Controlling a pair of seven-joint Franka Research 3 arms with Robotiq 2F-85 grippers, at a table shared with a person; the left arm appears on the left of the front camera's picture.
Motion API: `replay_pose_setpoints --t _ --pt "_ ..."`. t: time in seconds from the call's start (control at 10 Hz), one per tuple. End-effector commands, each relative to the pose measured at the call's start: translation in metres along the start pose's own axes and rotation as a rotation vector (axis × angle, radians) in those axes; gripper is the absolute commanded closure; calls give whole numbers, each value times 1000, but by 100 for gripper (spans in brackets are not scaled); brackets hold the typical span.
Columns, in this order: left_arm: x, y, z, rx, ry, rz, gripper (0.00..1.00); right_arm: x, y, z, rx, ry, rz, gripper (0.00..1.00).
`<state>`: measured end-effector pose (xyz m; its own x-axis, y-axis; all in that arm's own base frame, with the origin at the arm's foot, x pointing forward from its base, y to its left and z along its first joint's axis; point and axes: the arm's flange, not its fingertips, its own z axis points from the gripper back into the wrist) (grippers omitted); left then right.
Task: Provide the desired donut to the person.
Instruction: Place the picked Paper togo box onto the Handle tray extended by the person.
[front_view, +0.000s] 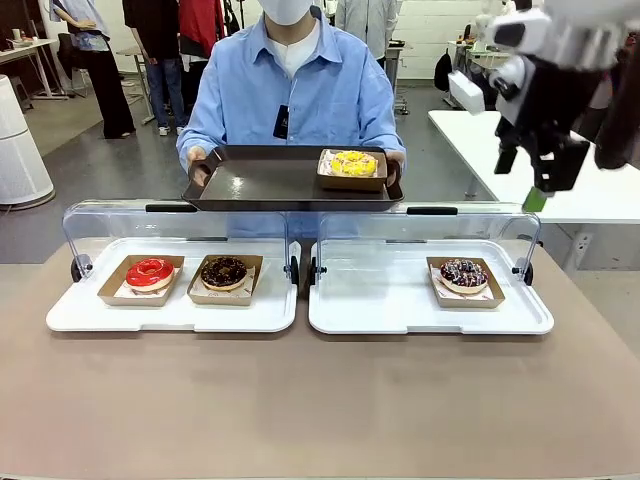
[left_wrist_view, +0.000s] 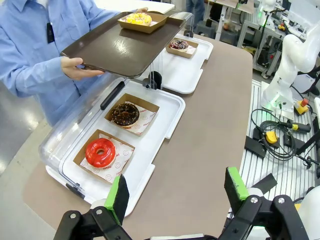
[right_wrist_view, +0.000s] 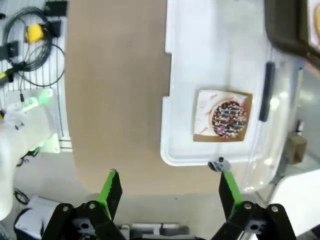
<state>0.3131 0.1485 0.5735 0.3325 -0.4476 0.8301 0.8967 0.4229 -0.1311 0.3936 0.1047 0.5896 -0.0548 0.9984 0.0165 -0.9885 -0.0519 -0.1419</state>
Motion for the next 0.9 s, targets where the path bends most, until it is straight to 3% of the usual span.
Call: replay_pose_setpoints --t 0.0,0.1,0.2,0.3,0.8 --pt "1 -1 1 -3 -13 6 0 -14 -6 -29 -10 -28 -4 0" --pt "1 -1 1 -3 -13 6 0 -22 -11 -39 -12 -25 -31 0" --pt "1 -1 1 -3 -13 6 0 -26 -18 -48 -16 44 -86 0" --pt "1 -1 1 -3 -13 6 0 -21 -7 -33 2 -13 -37 0" --pt "1 -1 1 -3 -13 6 0 -21 -7 -33 2 -13 -37 0"
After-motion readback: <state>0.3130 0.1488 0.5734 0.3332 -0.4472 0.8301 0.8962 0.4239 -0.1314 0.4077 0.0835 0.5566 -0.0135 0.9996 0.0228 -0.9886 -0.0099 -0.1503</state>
